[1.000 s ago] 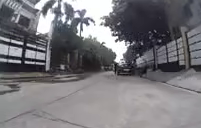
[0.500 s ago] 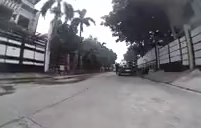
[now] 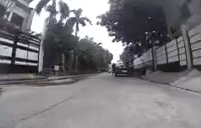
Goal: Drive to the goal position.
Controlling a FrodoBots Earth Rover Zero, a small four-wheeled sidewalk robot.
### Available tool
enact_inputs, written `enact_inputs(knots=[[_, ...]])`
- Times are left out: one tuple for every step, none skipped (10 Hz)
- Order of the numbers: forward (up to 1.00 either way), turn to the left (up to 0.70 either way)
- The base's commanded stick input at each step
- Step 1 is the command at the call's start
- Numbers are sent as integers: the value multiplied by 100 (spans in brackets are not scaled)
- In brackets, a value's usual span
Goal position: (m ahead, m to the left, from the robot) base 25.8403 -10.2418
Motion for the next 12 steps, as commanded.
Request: enact_inputs(knots=[[50,0],[50,0],[50,0],[50,0],[50,0],[50,0],[50,0],[50,0],[50,0],[50,0],[50,0],[50,0]])
